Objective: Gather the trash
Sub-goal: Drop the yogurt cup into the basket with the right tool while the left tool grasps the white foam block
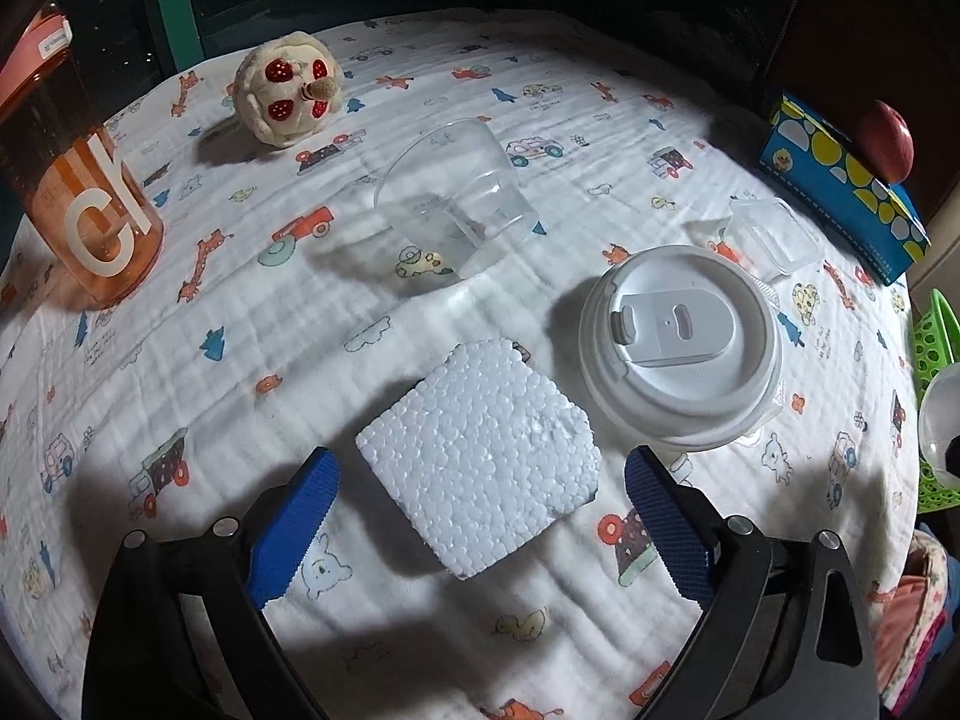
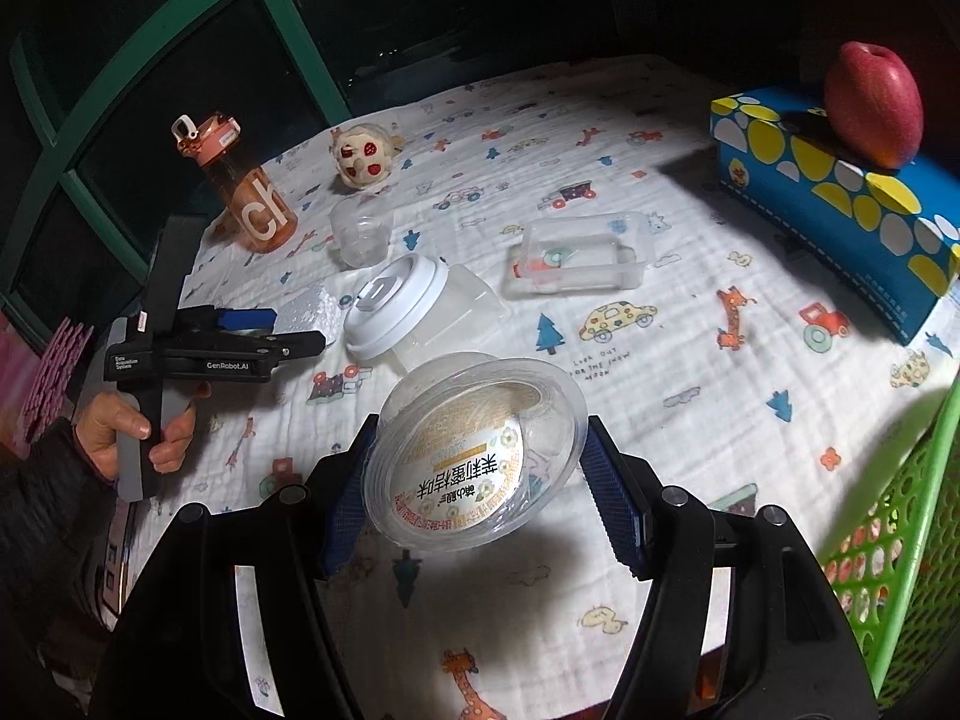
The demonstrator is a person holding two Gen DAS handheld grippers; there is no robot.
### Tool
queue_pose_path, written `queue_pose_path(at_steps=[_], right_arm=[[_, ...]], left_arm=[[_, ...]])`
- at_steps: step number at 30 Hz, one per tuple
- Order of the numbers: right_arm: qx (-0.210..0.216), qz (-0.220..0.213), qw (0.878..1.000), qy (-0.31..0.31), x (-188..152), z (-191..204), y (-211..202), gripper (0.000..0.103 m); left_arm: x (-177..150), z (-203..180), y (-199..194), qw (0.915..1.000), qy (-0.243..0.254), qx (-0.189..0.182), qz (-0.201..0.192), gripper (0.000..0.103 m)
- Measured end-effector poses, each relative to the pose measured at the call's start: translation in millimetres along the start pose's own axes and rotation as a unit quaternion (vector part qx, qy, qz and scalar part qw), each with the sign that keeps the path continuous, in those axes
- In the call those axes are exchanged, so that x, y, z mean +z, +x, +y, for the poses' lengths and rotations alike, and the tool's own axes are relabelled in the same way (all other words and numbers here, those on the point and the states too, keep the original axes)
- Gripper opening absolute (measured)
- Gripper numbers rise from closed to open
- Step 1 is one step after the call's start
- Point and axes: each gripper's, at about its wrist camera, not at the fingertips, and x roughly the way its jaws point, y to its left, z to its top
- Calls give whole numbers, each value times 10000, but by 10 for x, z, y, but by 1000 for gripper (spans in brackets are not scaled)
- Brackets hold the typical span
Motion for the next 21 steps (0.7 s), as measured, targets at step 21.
queue_pose_path(at_steps=[21], right_arm=[[-1086, -435, 9872, 1086, -420, -57, -752, 65]], left_arm=[[-136, -83, -475, 9986, 455, -143, -244, 75]])
